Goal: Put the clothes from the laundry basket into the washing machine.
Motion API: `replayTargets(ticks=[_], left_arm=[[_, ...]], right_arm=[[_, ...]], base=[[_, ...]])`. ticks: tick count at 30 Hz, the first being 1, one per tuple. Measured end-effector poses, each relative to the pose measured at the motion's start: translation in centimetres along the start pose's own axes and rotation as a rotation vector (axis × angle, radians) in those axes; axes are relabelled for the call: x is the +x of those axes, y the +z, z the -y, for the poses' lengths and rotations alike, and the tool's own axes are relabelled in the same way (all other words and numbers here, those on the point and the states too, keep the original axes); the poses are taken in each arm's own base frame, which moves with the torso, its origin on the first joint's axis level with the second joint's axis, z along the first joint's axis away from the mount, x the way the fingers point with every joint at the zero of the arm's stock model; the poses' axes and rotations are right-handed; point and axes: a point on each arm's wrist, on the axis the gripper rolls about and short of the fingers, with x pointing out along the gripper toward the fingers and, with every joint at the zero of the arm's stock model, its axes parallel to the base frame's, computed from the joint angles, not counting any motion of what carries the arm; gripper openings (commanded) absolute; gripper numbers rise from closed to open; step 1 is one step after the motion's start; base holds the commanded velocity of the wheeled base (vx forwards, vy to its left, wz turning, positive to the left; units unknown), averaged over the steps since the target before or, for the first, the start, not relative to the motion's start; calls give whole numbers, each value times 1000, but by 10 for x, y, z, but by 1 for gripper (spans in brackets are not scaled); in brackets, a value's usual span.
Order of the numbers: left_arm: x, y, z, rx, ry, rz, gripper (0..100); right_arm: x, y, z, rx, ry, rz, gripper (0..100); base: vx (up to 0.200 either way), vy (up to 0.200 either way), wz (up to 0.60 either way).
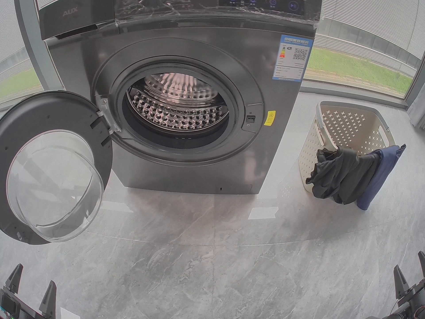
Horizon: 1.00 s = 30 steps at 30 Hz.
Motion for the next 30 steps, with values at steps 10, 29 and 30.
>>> replayTargets(ticks=[10,29,30], left_arm=[[0,0,0,-3,0,1,100],[0,0,0,-22,7,1,100],[0,0,0,-23,7,0,100]], right_arm=[[0,0,0,0,0,0,100],[0,0,0,-2,-1,-1,100],[0,0,0,-2,0,0,100]], base=[[0,-200,0],[0,-105,0],[0,0,0]])
